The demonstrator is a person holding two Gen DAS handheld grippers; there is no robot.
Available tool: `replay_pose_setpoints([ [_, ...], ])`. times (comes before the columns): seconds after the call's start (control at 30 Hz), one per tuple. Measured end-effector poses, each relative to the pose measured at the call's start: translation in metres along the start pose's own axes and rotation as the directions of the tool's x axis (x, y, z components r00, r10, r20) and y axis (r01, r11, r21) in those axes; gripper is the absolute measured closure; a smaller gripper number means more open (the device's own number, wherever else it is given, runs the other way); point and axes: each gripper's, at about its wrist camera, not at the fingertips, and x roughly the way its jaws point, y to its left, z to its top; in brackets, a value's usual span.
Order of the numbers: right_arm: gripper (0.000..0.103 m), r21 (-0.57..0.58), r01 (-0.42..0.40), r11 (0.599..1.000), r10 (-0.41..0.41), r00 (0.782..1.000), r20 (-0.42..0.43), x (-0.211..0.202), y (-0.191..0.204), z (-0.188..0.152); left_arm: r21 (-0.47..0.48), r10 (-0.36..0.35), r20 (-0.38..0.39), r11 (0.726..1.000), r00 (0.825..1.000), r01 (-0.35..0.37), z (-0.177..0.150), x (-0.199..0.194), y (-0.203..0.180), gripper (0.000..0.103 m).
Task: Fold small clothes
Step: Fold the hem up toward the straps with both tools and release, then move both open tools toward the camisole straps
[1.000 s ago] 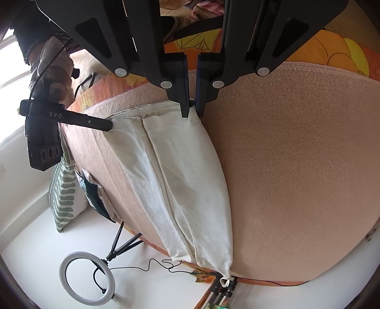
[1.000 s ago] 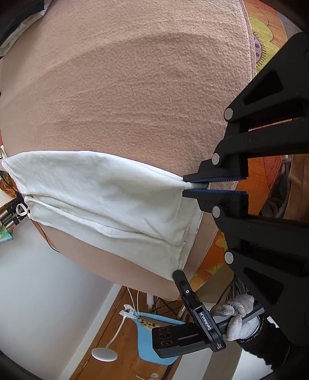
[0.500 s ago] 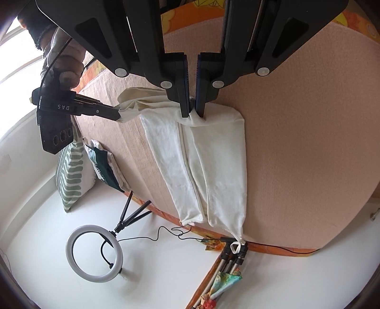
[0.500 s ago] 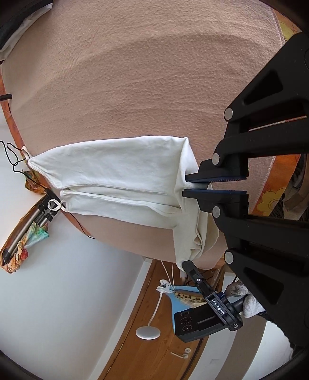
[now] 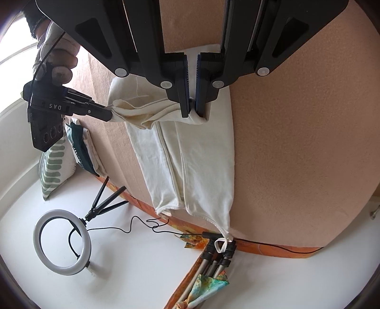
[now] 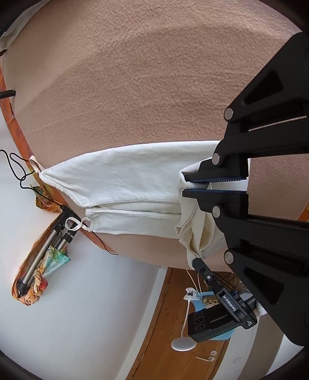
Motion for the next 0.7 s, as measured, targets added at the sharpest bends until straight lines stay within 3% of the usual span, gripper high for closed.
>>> replay_pose_setpoints([
  [0.43, 0.096, 0.031, 0.034, 0.999, -0.033, 0.999, -0.029, 0.026, -0.015, 0.014, -0.004, 0.062, -0.033, 0.998, 0.998, -0.062, 0.005, 0.028, 0.011, 0.098],
  [0.5, 0.087, 0.013, 0.062, 0.998, -0.061, 0.998, -0.011, 0.021, -0.011, 0.016, -0.005, 0.103, -0.034, 0.995, 0.994, -0.103, 0.006, 0.026, 0.012, 0.08],
  [0.57, 0.062, -0.015, 0.08, 0.997, -0.079, 0.997, 0.025, 0.011, -0.007, 0.017, -0.019, 0.115, -0.015, 0.993, 0.993, -0.115, 0.005, 0.02, 0.015, 0.075],
  [0.7, 0.061, -0.122, 0.066, 0.99, -0.059, 0.996, 0.061, -0.008, 0.009, 0.012, 0.035, 0.123, 0.031, 0.992, 0.992, -0.124, 0.0, 0.002, 0.011, 0.073],
])
